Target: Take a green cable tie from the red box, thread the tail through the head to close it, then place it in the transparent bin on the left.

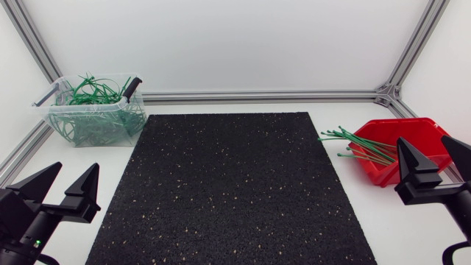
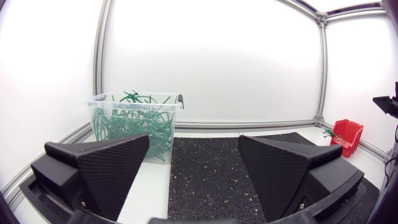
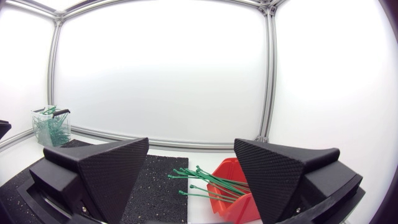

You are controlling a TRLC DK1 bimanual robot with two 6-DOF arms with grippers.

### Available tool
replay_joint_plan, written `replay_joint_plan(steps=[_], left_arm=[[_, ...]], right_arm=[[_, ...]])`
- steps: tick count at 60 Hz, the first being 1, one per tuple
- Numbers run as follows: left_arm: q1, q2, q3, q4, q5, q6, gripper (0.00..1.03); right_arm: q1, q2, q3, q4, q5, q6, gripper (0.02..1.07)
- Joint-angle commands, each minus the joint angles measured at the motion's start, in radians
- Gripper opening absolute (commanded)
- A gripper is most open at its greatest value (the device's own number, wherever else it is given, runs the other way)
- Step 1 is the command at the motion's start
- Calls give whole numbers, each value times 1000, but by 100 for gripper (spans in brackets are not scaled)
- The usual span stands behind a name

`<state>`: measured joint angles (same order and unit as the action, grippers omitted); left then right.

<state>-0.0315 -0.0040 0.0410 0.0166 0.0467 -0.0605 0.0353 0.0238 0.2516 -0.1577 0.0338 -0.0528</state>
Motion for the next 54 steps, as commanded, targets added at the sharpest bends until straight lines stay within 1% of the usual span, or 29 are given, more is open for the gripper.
replay_joint_plan(steps=[1, 20, 25, 27, 36, 38, 40, 41, 50, 54], left_arm=[[-10, -7, -41, -10, 7, -22, 100], [-11, -7, -41, -14, 5, -22, 100], [-10, -7, -41, -15, 7, -22, 100], [-10, -7, -41, -17, 5, -22, 100], [-4, -7, -41, -17, 5, -22, 100], [-4, -5, -39, -17, 5, -22, 100], [-4, -7, -41, -17, 5, -22, 100], [-4, -5, -41, -17, 5, -22, 100], [-5, -5, -41, -17, 5, -22, 100], [-10, -5, -41, -17, 5, -22, 100]], right_arm=[[-9, 56, 74, -31, 12, 5, 102], [8, 268, 321, -132, 9, 22, 102], [8, 340, 365, -149, -12, 22, 100], [3, 373, 385, -154, -41, 21, 96], [-26, 510, 479, -194, -69, 21, 96], [-35, 542, 502, -207, -69, -1, 97], [-43, 576, 525, -227, -69, -18, 102], [-51, 597, 540, -243, -71, -30, 103], [-83, 749, 635, -307, -84, -122, 103], [-98, 852, 689, -370, -127, -226, 102]])
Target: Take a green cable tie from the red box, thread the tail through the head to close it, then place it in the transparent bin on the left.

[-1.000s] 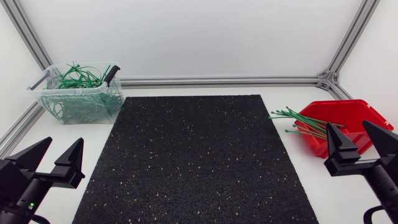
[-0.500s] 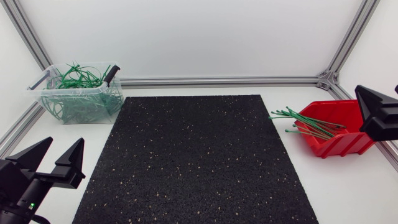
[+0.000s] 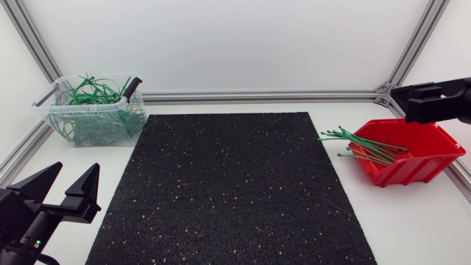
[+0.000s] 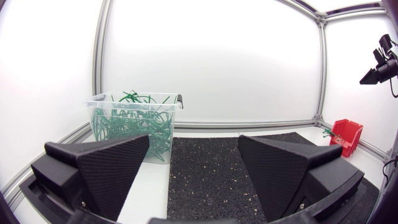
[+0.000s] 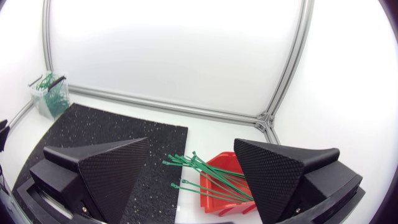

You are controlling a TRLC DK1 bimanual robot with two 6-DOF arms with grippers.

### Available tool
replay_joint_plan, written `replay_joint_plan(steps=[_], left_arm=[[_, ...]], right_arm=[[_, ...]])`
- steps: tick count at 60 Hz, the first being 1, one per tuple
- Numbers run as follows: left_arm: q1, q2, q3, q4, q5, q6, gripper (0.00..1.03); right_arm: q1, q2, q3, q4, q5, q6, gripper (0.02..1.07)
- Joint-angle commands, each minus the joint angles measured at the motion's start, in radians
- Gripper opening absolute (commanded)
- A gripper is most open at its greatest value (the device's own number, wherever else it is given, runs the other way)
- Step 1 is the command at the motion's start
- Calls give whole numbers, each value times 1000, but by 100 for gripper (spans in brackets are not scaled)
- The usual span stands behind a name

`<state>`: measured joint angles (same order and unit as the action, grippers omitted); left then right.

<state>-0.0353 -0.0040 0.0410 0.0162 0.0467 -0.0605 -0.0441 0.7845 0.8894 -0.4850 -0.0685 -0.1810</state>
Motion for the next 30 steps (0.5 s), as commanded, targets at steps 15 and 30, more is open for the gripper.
replay_joint_plan(steps=[15, 30], left_arm=[[-8, -1, -41, -18, 5, -22, 100], [-15, 2, -39, -18, 5, -22, 100]], right_arm=[[-117, 346, 192, -188, -195, -279, 102], [-112, 572, 365, -420, -111, -673, 102]])
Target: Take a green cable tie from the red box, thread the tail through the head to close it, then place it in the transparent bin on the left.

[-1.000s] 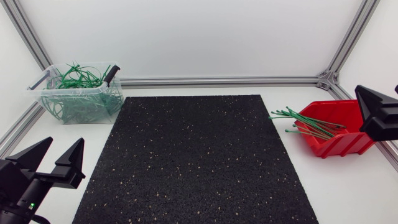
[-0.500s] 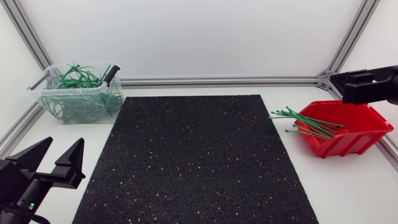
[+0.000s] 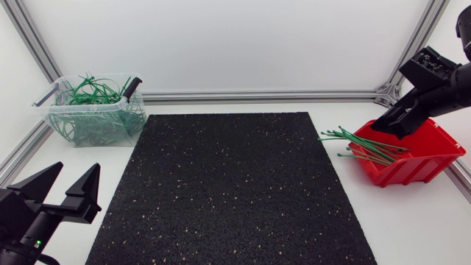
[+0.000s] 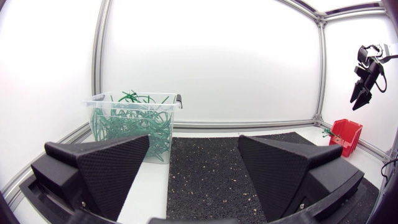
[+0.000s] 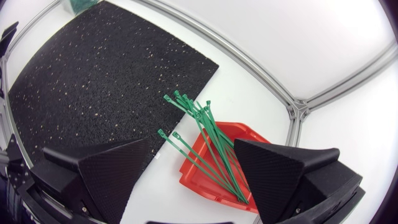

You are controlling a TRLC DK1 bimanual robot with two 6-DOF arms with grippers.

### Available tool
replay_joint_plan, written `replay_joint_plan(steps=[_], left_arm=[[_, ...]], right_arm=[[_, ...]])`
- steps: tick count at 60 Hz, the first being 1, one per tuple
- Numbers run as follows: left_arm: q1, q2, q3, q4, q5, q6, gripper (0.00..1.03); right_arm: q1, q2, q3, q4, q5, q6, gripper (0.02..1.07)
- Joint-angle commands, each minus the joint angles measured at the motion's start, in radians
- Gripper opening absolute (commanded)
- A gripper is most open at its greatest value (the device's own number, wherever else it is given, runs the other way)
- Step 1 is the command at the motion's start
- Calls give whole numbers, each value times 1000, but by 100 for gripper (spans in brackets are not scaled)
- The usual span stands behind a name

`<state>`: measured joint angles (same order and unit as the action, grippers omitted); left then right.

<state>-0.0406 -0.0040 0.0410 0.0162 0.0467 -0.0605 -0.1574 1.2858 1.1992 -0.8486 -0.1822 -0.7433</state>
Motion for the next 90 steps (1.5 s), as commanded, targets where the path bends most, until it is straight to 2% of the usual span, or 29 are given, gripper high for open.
replay_joint_plan(steps=[1, 18, 31, 41, 57, 61, 71, 79, 90], left_arm=[[-10, 2, -41, -18, 5, -22, 100], [-10, 6, -39, -18, 5, -22, 100], [-12, 6, -39, -19, 5, -24, 100], [-12, 6, -39, -19, 5, -24, 100], [-13, 7, -39, -19, 5, -24, 100], [-13, 9, -39, -19, 5, -24, 100], [-15, 19, -39, -19, 4, -24, 100], [-15, 19, -39, -19, 5, -24, 100], [-16, 24, -39, -19, 5, -24, 100]], right_arm=[[1, 79, 59, -64, 3, -126, 102], [-11, 161, 16, -115, 1, -412, 97], [-8, 161, -104, -60, 4, -577, 96], [-8, 155, -201, 48, 18, -674, 93], [1, 158, -303, 220, 41, -734, 92], [10, 165, -316, 250, 58, -732, 84], [27, 172, -359, 341, 81, -732, 84], [42, 176, -378, 367, 93, -732, 84], [50, 179, -394, 416, 93, -731, 68]])
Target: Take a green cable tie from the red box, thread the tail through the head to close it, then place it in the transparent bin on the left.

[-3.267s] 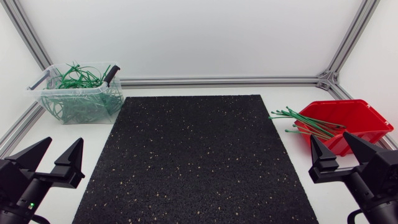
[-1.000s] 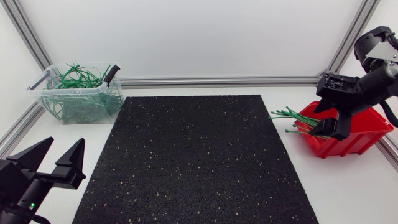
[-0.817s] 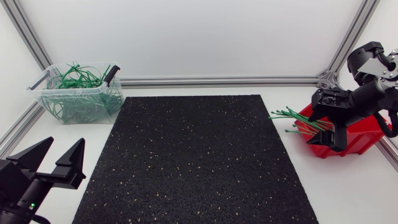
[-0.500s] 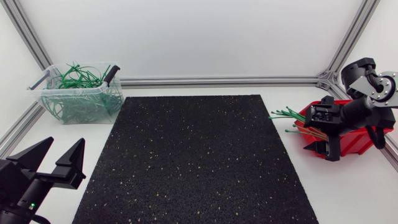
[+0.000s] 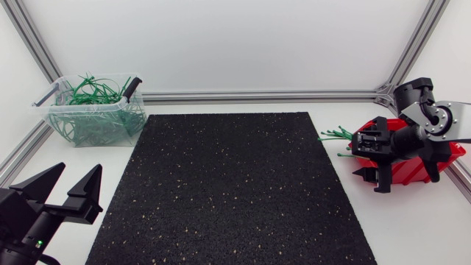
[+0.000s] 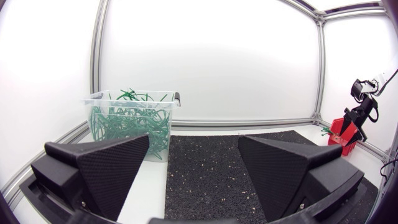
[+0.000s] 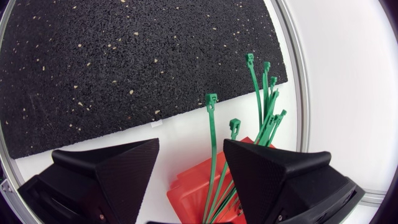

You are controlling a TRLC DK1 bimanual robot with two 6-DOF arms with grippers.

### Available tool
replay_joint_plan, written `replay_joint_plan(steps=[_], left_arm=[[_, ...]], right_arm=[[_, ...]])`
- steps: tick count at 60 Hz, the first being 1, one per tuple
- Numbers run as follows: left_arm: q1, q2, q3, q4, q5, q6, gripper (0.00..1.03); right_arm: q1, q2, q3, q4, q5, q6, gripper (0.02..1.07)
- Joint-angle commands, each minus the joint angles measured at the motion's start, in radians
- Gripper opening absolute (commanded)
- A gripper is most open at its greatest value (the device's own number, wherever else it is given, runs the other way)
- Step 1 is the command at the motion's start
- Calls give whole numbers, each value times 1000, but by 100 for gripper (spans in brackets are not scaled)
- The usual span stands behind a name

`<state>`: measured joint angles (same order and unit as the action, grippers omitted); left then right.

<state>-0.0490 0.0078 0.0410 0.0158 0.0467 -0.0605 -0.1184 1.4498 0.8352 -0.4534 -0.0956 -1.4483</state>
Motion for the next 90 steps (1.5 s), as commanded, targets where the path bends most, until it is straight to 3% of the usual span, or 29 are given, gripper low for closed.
replay_joint_plan(steps=[1, 14, 32, 47, 53, 74, 90], left_arm=[[-8, 12, -39, -19, 5, -24, 100], [-12, 14, -39, -19, 4, -24, 100], [-12, 12, -39, -19, 4, -24, 100], [-3, 9, -39, -19, 4, -24, 100], [-3, 9, -39, -19, 4, -22, 100], [-2, 11, -39, -19, 4, -24, 100], [-5, 11, -39, -19, 4, -24, 100]], right_arm=[[13, 15, -35, 30, 8, -26, 66], [23, 40, -48, 107, 31, -24, 64], [31, 38, -73, 193, 48, -29, 26], [42, 27, -100, 237, 63, -34, 23], [46, 23, -99, 240, 73, -34, 11], [69, -111, -131, 226, 82, -34, 8], [74, -286, -102, 73, 53, -17, 8]])
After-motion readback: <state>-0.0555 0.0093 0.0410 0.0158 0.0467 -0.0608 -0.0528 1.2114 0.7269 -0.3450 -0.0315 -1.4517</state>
